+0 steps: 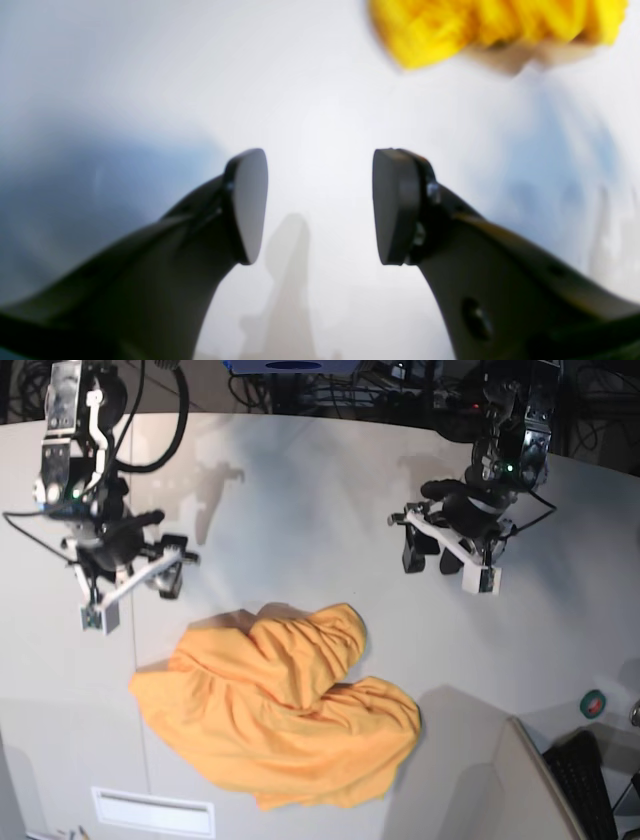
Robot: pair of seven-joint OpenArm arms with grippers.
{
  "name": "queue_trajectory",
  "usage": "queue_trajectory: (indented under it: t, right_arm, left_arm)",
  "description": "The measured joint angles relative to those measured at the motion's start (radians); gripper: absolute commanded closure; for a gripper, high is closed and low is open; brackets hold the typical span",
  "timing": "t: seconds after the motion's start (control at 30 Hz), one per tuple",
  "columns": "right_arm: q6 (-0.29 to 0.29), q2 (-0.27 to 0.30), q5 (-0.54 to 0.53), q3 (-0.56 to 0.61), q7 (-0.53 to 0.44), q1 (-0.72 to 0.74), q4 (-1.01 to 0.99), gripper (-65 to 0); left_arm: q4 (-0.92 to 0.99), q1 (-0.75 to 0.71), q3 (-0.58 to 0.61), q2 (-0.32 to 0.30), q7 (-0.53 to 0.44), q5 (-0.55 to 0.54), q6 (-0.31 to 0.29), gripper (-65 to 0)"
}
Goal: Layout the t-shirt on the table in an organized manner, then fold the t-shirt properly
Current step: 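Lower both grippers onto the crumpled orange t-shirt and grasp its edges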
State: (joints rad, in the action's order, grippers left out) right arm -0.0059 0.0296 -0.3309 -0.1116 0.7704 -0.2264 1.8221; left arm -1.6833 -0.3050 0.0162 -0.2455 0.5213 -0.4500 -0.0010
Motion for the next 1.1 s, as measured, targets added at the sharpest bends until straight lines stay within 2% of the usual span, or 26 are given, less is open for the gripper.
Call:
queue_trajectory:
  t: [0.13, 0.23, 0.3, 0.4, 0.43, 0.5, 0.53, 0.57, 0.67, 0.77, 0.83, 0.9, 1.07, 1.1]
  right_arm:
    - [-0.002, 0.016, -0.080, -0.018, 0.033, 0.179, -0.209, -44.0]
    - [-0.005, 0.023, -0.108, 0.019, 0.028, 0.238, -0.321, -43.8]
    - [-0.006, 0.023, -0.107, 0.070, 0.037, 0.242, -0.327, -43.8]
    - [-0.008, 0.024, -0.109, 0.200, 0.030, 0.237, -0.295, -43.8]
    - [-0.008, 0.022, -0.109, 0.255, -0.005, 0.236, -0.295, -43.8]
    - [-0.003, 0.014, -0.117, 0.348, -0.117, 0.235, -0.341, -43.8]
    - [-0.006, -0.001, -0.119, 0.377, -0.136, 0.234, -0.373, -43.8]
    - [-0.027, -0.011, -0.116, 0.398, -0.169, 0.234, -0.406, -43.8]
    - [-0.114, -0.035, -0.117, 0.426, -0.212, 0.259, -0.512, -43.8]
    - [-0.134, -0.068, -0.112, 0.426, -0.269, 0.315, -0.598, -43.8]
    - [-0.132, -0.096, -0.114, 0.426, -0.301, 0.352, -0.636, -43.8]
    - [-0.132, -0.112, -0.119, 0.427, -0.318, 0.383, -0.677, -43.8]
    - [-0.129, -0.090, -0.114, 0.427, -0.364, 0.438, -0.782, -43.2]
    - [-0.129, -0.085, -0.115, 0.425, -0.368, 0.453, -0.806, -40.1]
  left_arm:
    - [0.100, 0.068, -0.016, 0.011, -0.008, 0.000, 0.008, -32.1]
    - [0.131, 0.051, -0.032, 0.009, -0.001, 0.000, 0.008, -31.9]
    - [0.135, 0.029, -0.096, 0.016, 0.005, -0.004, -0.006, -31.9]
    - [0.135, -0.012, -0.245, 0.015, -0.004, -0.002, 0.010, -31.9]
    - [0.135, -0.026, -0.290, 0.011, -0.006, 0.003, 0.003, -31.9]
    - [0.137, -0.041, -0.361, 0.011, -0.001, 0.003, -0.061, -32.9]
    - [0.137, -0.046, -0.390, 0.014, -0.005, 0.002, -0.089, -33.1]
    - [0.137, -0.045, -0.417, 0.020, 0.000, -0.003, -0.121, -33.1]
    - [0.137, -0.045, -0.468, 0.023, 0.003, -0.004, -0.130, -33.4]
    - [0.136, -0.047, -0.488, 0.020, 0.002, 0.000, -0.115, -40.6]
    - [0.136, -0.047, -0.486, 0.021, 0.004, 0.000, -0.121, -49.5]
    - [0.135, -0.046, -0.475, 0.023, 0.006, -0.003, -0.124, -55.8]
    - [0.134, -0.045, -0.475, 0.023, 0.007, -0.003, -0.123, -57.1]
    - [0.135, -0.044, -0.474, 0.024, 0.007, -0.003, -0.124, -57.1]
